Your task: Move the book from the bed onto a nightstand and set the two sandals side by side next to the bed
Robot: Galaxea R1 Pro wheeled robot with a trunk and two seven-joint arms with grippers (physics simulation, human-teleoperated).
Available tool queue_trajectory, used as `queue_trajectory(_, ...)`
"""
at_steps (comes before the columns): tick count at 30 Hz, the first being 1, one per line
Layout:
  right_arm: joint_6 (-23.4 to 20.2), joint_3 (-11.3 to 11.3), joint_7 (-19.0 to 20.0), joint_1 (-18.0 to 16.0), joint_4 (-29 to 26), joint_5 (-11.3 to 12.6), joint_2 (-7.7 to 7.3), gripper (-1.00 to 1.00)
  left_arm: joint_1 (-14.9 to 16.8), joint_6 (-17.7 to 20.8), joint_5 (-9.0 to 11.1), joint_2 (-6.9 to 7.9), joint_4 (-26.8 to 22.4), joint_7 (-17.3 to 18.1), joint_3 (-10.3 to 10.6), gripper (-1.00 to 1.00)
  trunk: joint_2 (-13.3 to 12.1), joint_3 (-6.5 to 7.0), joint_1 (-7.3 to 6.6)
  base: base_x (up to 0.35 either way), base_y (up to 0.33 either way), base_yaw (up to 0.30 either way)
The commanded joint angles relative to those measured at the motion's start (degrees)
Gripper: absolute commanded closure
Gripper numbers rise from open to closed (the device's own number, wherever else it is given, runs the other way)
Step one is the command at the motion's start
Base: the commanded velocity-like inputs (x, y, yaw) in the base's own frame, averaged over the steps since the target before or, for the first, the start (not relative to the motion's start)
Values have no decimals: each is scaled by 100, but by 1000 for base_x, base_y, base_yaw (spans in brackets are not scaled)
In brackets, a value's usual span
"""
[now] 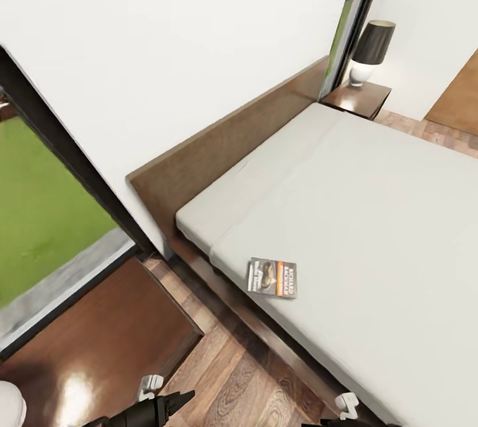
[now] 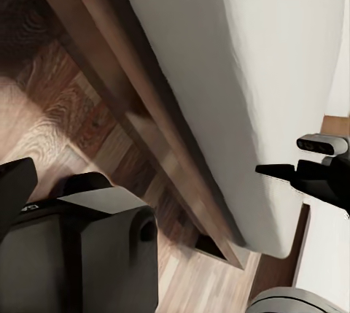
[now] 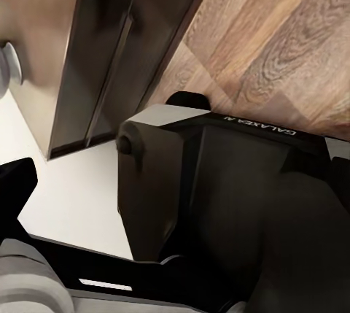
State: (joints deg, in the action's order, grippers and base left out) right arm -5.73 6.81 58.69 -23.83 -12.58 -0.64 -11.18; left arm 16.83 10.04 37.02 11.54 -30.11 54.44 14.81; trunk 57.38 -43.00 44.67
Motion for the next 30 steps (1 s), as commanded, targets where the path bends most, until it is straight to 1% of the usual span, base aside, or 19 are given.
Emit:
queue_trajectory(1, -59, 37, 29, 1, -7, -7, 1, -100, 5, 59, 60, 6, -1, 8, 31, -100, 3, -4, 0, 0, 0, 288)
queue_trajectory(10, -59, 34, 29, 1, -5, -7, 1, -100, 5, 59, 60, 6, 3, 6, 31, -100, 3, -4, 0, 0, 0, 287)
queue_trajectory(14, -59, 32, 29, 1, -7, -7, 3, -100, 5, 59, 60, 6, 1, 9, 29, -100, 3, -4, 0, 0, 0, 181)
queue_trajectory(30, -59, 31, 11, 1, 2, -11, 12, -100, 5, 59, 60, 6, 3, 6, 31, -100, 3, -4, 0, 0, 0, 11)
